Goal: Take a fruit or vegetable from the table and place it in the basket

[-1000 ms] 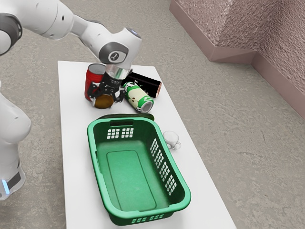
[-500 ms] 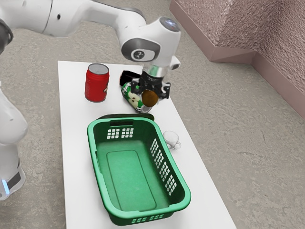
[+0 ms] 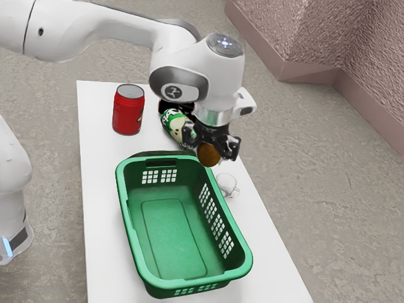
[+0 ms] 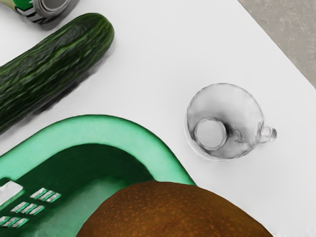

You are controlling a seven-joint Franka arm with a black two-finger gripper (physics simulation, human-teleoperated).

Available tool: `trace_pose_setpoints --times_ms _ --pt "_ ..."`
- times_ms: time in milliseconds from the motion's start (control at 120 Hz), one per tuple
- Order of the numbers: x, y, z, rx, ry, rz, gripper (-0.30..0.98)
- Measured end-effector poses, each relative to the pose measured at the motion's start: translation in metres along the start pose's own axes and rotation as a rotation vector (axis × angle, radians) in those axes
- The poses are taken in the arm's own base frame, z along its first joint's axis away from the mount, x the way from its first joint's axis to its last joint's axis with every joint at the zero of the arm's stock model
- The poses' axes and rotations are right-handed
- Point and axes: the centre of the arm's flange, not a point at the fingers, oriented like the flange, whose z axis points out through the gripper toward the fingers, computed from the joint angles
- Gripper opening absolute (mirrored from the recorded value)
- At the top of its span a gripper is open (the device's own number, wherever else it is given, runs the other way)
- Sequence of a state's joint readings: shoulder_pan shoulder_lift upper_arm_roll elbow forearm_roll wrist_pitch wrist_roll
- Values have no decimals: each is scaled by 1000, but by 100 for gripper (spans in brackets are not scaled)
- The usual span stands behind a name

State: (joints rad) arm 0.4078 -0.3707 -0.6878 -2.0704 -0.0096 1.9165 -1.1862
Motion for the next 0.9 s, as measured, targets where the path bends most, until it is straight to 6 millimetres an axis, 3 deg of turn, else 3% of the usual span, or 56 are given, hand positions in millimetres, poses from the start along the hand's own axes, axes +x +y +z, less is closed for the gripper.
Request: trace_pose_setpoints --times_ms 125,358,500,675,850,900 --pt "-33 9 3 -1 -24 63 16" --pt "-58 17 17 17 -73 121 16" --pt "-83 21 21 21 -94 164 16" --pt "-83 22 53 64 -160 162 16" --pt "-105 27 57 66 -180 200 16" --pt "-106 24 69 76 -185 196 16"
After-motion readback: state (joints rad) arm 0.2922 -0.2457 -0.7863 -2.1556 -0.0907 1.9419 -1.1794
